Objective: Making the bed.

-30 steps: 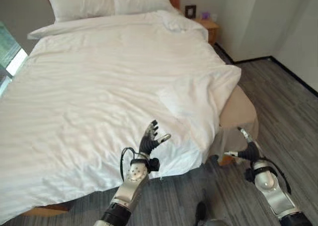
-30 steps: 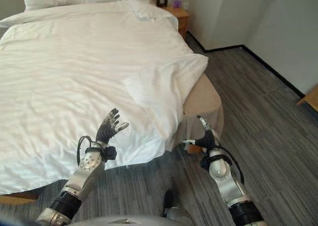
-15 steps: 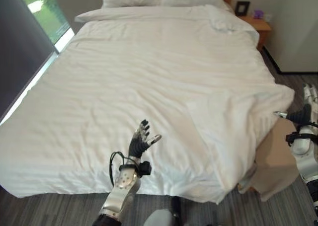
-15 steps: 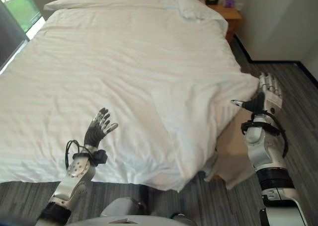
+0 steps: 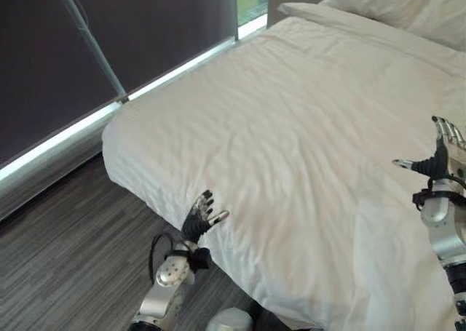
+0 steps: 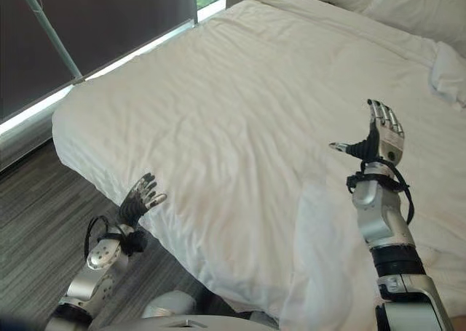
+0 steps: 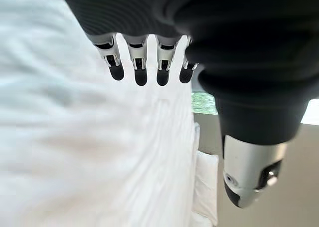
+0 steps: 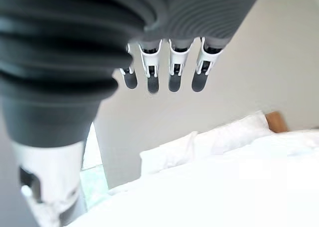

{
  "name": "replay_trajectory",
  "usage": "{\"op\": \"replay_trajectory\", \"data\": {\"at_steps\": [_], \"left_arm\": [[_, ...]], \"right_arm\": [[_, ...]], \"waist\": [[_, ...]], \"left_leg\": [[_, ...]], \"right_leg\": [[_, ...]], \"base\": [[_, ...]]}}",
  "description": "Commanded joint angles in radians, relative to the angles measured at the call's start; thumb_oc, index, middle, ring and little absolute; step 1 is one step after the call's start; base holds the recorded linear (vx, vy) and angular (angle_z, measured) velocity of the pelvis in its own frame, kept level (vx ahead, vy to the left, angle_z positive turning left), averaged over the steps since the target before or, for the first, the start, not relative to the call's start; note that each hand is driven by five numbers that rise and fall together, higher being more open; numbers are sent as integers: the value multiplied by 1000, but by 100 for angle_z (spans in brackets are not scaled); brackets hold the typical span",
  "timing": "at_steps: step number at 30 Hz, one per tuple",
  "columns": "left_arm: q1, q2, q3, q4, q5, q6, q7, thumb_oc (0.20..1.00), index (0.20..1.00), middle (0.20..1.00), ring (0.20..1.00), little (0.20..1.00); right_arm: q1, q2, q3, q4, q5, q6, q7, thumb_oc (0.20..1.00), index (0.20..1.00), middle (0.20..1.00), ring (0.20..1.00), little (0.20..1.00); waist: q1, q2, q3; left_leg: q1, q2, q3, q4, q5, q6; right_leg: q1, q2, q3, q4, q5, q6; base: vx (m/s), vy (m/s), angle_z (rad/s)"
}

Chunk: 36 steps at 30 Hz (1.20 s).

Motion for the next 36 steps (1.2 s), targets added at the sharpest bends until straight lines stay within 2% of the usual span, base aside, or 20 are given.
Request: {"op": "replay_trajectory", "data": {"at_steps": [1, 4, 6, 7, 9, 10, 11, 13, 14, 15, 16, 19, 20, 21, 23, 27, 29, 33, 35, 36], "left_arm": [[-36, 2, -18, -64, -41, -22, -22, 1000, 1000, 1000, 1000, 1000], [-21, -9, -21, -58, -54, -17, -29, 1000, 1000, 1000, 1000, 1000], [-12, -29, -21, -59, -77, -18, -27, 1000, 1000, 1000, 1000, 1000], [-9, -38, -21, -55, -78, -17, -29, 1000, 1000, 1000, 1000, 1000], [-11, -56, -21, -48, -77, -17, -28, 1000, 1000, 1000, 1000, 1000], [-13, -63, -24, -41, -77, -12, -31, 1000, 1000, 1000, 1000, 1000], [1, -67, -28, -42, -95, -4, -42, 1000, 1000, 1000, 1000, 1000], [16, -73, -28, -29, -115, -2, -44, 1000, 1000, 1000, 1000, 1000], [16, -74, -28, -28, -115, -2, -44, 1000, 1000, 1000, 1000, 1000], [21, -67, -36, -26, -122, 1, -44, 1000, 1000, 1000, 1000, 1000], [23, -56, -63, -22, -141, 7, -46, 1000, 1000, 1000, 1000, 1000], [4, -41, -105, -3, -144, 9, -52, 1000, 1000, 1000, 1000, 1000], [-12, -35, -122, 3, -141, 7, -52, 1000, 1000, 1000, 1000, 1000], [-26, -34, -130, 10, -136, 8, -57, 1000, 1000, 1000, 1000, 1000], [-40, -34, -142, 18, -120, 7, -65, 1000, 1000, 1000, 1000, 1000], [-48, -42, -142, 31, -118, 4, -73, 1000, 1000, 1000, 1000, 1000], [-62, -62, -147, 53, -103, 11, -80, 1000, 1000, 1000, 1000, 1000], [-90, -77, -164, 79, -81, 14, -84, 1000, 1000, 1000, 1000, 1000], [-141, -101, -189, 100, -48, 16, -83, 1000, 1000, 1000, 1000, 1000], [-142, -101, -192, 102, -47, 14, -83, 1000, 1000, 1000, 1000, 1000]], "right_arm": [[1, -43, 49, 34, 23, -41, 37, 1000, 1000, 1000, 1000, 1000], [-2, -9, 107, 84, 27, -44, 54, 1000, 1000, 1000, 1000, 1000], [-7, 14, 148, 122, 57, -56, 54, 1000, 1000, 1000, 1000, 1000], [-8, 18, 156, 132, 64, -57, 58, 1000, 1000, 1000, 1000, 1000], [-4, 21, 170, 141, 68, -52, 60, 1000, 1000, 1000, 1000, 1000], [10, 23, 170, 163, 76, -38, 52, 1000, 1000, 1000, 1000, 1000], [10, 19, 181, 217, 65, -23, 48, 1000, 1000, 1000, 1000, 1000], [-26, -5, 200, 290, 48, -9, 42, 1000, 1000, 1000, 1000, 1000], [-28, -5, 201, 292, 48, -9, 41, 1000, 1000, 1000, 1000, 1000], [-56, -19, 208, 342, 58, -2, 29, 1000, 1000, 1000, 1000, 1000], [-108, -56, 243, 447, 68, 14, 23, 1000, 1000, 1000, 1000, 1000], [-180, -126, 271, 546, 60, 35, 27, 1000, 1000, 1000, 1000, 1000], [-212, -150, 287, 554, 54, 40, 32, 802, 802, 802, 802, 802], [-224, -171, 292, 562, 50, 43, 33, 492, 492, 492, 492, 492], [-238, -195, 302, 564, 31, 38, 41, 200, 200, 200, 200, 200], [-239, -240, 295, 518, -4, 46, 42, 200, 200, 200, 200, 200], [-191, -264, 213, 335, -34, 46, 30, 200, 200, 200, 200, 200], [-119, -264, 115, 206, -57, 50, 19, 200, 200, 200, 200, 200], [-16, -235, 9, 101, -75, 51, 6, 200, 200, 200, 200, 200], [-8, -235, 2, 94, -76, 52, 8, 200, 200, 200, 200, 200]], "waist": [[-7, 23, -51], [2, 46, -37], [5, 80, -10], [1, 91, -4], [-19, 107, 17], [-51, 103, 31], [-64, 103, 31], [-61, 110, 31], [-62, 110, 30], [-60, 116, 31], [-59, 136, 29], [-74, 153, 33], [-78, 154, 43], [-83, 154, 48], [-96, 154, 46], [-109, 148, 58], [-135, 124, 52], [-157, 96, 42], [-193, 64, 36], [-189, 63, 37]], "left_leg": [[-59, 150, 74, -27, -27, -108], [-98, 168, 45, -27, 20, -154], [-139, 184, 38, -27, 72, -193], [-150, 189, 52, -27, 82, -197], [-167, 204, 160, -27, 108, -188], [-158, 233, 334, -12, 103, -160], [-136, 242, 356, 90, 23, -157], [-108, 214, 252, 180, -57, -157], [-112, 214, 251, 181, -54, -156], [-101, 205, 197, 209, -59, -159], [-82, 210, 128, 138, -91, -147], [-77, 209, 132, -8, -60, -143], [-87, 204, 133, -27, -55, -141], [-100, 199, 143, -27, -58, -141], [-106, 197, 168, -27, -65, -137], [-81, 191, 192, -27, -70, -128], [-51, 181, 224, -27, -89, -113], [-31, 168, 246, -27, -105, -100], [-12, 147, 268, -27, -125, -82], [-11, 146, 270, -27, -126, -81]], "right_leg": [[54, 25, -93, 107, -188, 0], [88, 58, -144, 41, -197, -25], [102, 80, -188, 11, -213, -42], [100, 78, -205, 11, -219, -41], [96, 66, -236, 11, -224, -39], [88, 46, -266, 11, -222, -37], [59, 27, -272, 11, -203, -42], [17, 18, -245, 11, -186, -46], [13, 18, -246, 11, -183, -46], [-12, 27, -230, 11, -183, -45], [-58, 46, -209, 11, -181, -30], [-115, 44, -202, 11, -155, -16], [-139, 42, -193, 11, -141, -13], [-157, 41, -191, 11, -136, -11], [-179, 41, -185, 11, -122, -9], [-183, 36, -152, 11, -97, -2], [-177, 18, -131, 11, -72, 13], [-180, 9, -114, 11, -53, 26], [-188, -1, -95, 11, -29, 50], [-188, -2, -93, 11, -29, 51]], "base": [[-16, -242, 7], [-110, -268, 48], [-165, -227, 90], [-172, -101, 67], [-194, -65, 58], [-270, -116, 93], [-251, -126, 113], [-105, -32, 35], [-62, 9, -63], [-84, 16, -58], [-108, 39, -25], [-95, 90, -20], [-155, 106, -38], [-143, 85, -4], [-71, 75, 0], [-47, 85, -33], [-94, 172, -6], [-77, 105, -28], [-89, 118, -24], [-95, 135, -24]]}}
